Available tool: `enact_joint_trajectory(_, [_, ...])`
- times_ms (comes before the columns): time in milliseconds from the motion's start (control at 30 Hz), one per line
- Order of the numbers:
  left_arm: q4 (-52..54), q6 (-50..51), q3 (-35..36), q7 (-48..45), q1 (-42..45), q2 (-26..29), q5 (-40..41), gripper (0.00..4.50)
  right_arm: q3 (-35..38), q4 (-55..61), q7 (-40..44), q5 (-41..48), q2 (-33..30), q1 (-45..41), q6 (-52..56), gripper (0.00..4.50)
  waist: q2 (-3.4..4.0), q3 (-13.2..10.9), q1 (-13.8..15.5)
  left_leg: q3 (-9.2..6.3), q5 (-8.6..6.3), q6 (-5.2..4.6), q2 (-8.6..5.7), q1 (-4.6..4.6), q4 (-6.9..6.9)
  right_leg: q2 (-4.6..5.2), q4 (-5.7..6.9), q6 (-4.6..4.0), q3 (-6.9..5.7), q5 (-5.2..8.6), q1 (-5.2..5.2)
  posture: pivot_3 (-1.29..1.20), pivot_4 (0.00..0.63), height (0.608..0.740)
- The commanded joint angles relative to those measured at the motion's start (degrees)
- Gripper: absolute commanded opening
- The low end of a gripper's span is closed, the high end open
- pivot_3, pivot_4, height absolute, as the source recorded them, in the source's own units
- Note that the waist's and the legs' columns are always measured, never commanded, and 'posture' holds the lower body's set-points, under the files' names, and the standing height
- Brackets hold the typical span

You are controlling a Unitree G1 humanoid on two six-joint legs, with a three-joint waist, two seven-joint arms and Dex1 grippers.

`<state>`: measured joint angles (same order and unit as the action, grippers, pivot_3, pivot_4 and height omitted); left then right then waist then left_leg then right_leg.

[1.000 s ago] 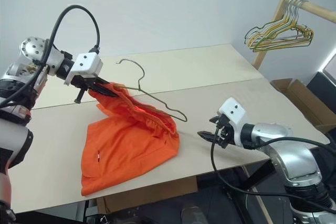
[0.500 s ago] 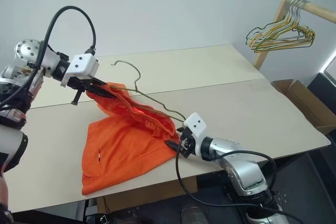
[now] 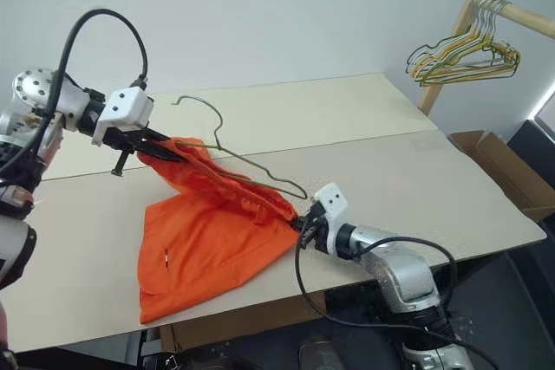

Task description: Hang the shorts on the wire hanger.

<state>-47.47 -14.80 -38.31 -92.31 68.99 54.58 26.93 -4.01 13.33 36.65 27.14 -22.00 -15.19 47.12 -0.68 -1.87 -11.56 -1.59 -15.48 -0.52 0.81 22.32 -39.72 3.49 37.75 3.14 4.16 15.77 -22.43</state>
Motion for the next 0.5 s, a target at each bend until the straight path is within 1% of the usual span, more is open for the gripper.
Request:
enact_joint_trajectory(33, [1.09, -1.16, -0.55, -0.19, 0.39, 2.46, 2.48, 0.00, 6.17, -1.52, 4.82, 7.96, -2.92, -2.66, 6.05, 0.03, 0.00, 0.00, 0.10, -0.01, 0.00, 0.00, 0.00, 0.00, 0.00, 0.00, 0.00, 0.00, -0.01, 0.00, 0.02, -0.19, 0.000, 0.740])
enact_joint_trajectory(100, [1.28, -1.39, -1.09, -0.19, 0.38, 3.06, 3.05, 0.00, 7.35, -2.44, 7.47, 10.23, -4.98, -3.20, 7.24, 0.03, 0.00, 0.00, 0.12, -0.02, 0.00, 0.00, 0.00, 0.00, -0.01, 0.00, 0.00, 0.00, -0.03, 0.00, 0.04, -0.19, 0.000, 0.740])
enact_joint_trajectory(233, [1.38, -2.11, -1.82, -0.19, 0.24, 3.82, 3.93, 0.00, 7.07, -3.67, 10.94, 11.26, -9.17, -3.74, 7.60, 0.03, 0.00, 0.00, 0.11, -0.01, -0.01, -0.02, -0.01, 0.01, -0.01, 0.01, -0.02, 0.00, -0.02, 0.00, 0.04, -0.19, 0.000, 0.740])
enact_joint_trajectory(400, [1.56, -2.59, -0.63, -0.19, -0.43, 3.84, 5.83, 0.00, 6.42, -6.80, 12.49, 11.58, -11.20, -5.03, 8.66, 0.03, 0.00, 0.00, 0.11, -0.01, -0.01, -0.03, 0.00, -0.02, -0.02, 0.00, -0.10, 0.01, -0.01, 0.01, 0.04, -0.18, 0.000, 0.740])
enact_joint_trajectory(467, [2.99, -0.66, -0.10, -0.19, -0.77, 4.14, 9.13, 0.00, 5.75, -8.16, 12.78, 11.43, -11.43, -5.71, 9.20, 0.03, 0.00, 0.00, 0.08, -0.01, -0.02, -0.03, 0.00, -0.01, -0.02, -0.01, -0.08, 0.01, -0.02, 0.01, 0.03, -0.18, 0.000, 0.740])
enact_joint_trajectory(500, [4.72, 1.04, -0.04, -0.19, -1.04, 4.78, 12.00, 0.00, 5.10, -8.69, 12.95, 11.09, -11.39, -6.01, 9.09, 0.03, 0.00, 0.00, 0.08, -0.01, -0.02, -0.03, 0.01, 0.00, -0.02, -0.01, -0.06, 0.01, -0.02, 0.01, 0.03, -0.18, 0.000, 0.740])
